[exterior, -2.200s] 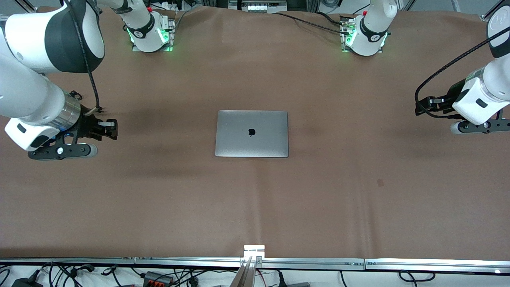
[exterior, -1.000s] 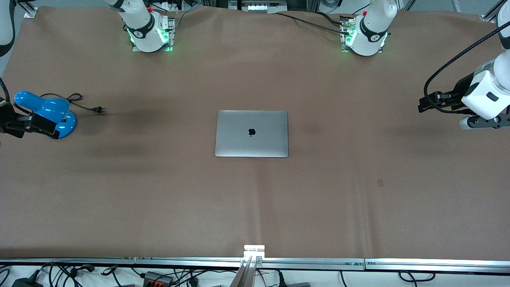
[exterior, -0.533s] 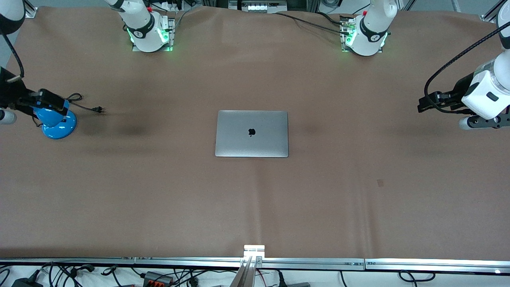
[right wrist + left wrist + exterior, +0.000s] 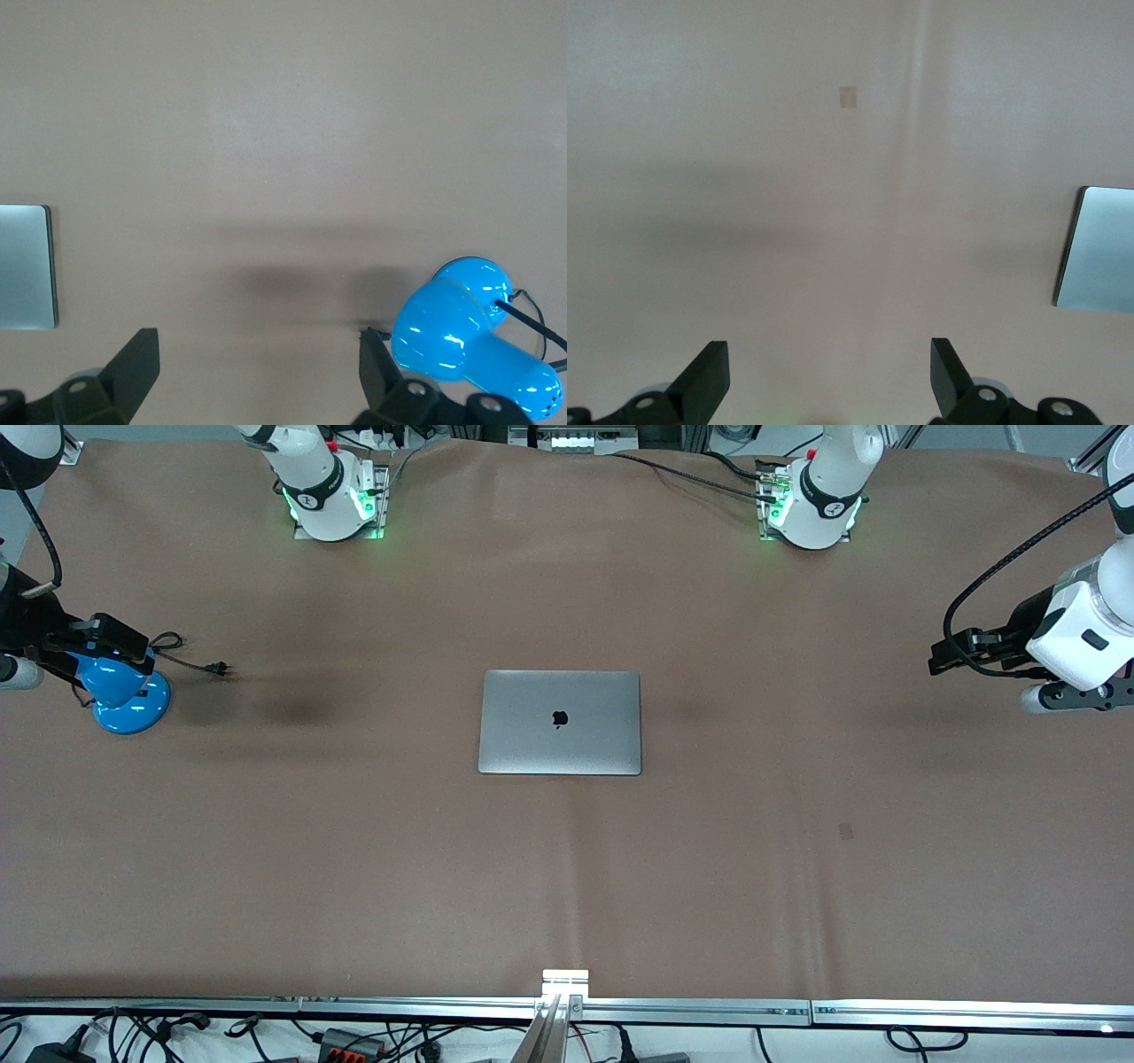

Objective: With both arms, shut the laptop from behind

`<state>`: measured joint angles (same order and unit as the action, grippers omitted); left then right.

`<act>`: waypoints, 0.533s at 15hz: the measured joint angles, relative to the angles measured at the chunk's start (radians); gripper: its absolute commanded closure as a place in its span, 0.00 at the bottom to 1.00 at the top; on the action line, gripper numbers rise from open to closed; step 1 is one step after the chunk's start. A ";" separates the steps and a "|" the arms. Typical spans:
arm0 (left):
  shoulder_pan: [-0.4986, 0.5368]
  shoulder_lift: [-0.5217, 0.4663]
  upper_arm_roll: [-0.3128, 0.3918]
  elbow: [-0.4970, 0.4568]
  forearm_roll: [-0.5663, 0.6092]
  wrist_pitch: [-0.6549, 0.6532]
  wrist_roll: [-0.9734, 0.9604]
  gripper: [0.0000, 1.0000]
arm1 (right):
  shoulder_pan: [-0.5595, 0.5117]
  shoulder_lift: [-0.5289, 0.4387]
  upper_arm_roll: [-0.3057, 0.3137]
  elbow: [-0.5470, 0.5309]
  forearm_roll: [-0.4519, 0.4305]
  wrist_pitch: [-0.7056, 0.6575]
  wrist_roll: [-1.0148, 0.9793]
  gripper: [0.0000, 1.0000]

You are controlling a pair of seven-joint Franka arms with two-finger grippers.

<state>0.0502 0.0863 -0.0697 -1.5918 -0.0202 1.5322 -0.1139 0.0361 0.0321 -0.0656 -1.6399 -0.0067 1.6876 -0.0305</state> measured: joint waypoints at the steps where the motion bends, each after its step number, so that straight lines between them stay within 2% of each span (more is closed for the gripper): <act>1: 0.000 0.000 0.000 0.000 0.000 0.000 0.000 0.00 | 0.000 0.000 0.000 0.000 0.000 0.000 0.007 0.00; 8: 0.000 0.000 0.000 0.000 0.000 0.000 0.000 0.00 | 0.000 0.000 0.003 0.000 0.000 -0.009 0.008 0.00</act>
<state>0.0502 0.0863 -0.0697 -1.5918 -0.0202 1.5321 -0.1139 0.0361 0.0321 -0.0629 -1.6399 -0.0067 1.6790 -0.0226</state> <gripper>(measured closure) 0.000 0.000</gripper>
